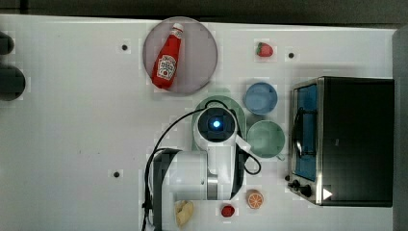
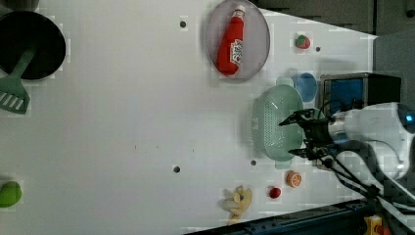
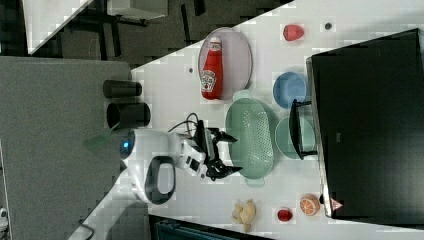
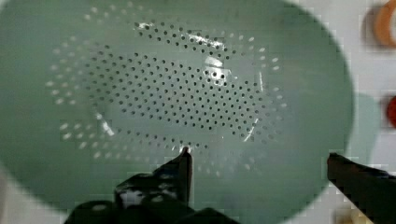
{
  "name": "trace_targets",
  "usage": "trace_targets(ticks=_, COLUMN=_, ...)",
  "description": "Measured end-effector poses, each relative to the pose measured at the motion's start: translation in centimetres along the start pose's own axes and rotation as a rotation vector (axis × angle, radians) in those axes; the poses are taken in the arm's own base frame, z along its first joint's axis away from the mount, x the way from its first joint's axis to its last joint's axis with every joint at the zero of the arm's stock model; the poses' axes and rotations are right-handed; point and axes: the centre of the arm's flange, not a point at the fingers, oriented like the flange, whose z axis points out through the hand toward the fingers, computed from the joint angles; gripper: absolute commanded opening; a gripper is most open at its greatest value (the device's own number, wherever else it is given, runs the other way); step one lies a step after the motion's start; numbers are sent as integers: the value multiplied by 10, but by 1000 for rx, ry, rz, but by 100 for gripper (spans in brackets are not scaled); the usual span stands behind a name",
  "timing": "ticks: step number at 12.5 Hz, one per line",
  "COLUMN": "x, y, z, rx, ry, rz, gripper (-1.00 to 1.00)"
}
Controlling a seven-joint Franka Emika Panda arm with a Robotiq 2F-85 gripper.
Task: Drag strainer right to left.
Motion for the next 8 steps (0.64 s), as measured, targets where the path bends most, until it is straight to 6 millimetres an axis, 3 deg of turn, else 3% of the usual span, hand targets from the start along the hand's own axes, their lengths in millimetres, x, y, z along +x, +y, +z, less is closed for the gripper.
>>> trace_targets(ticks=2, x=-1, y=-5, z=32, rx=-3, ry=-1, rz=56, gripper=100)
trace_targets(ticks=8, x=-14, y=-22, z=86, rx=26, ry=-8, rz=123, gripper=100)
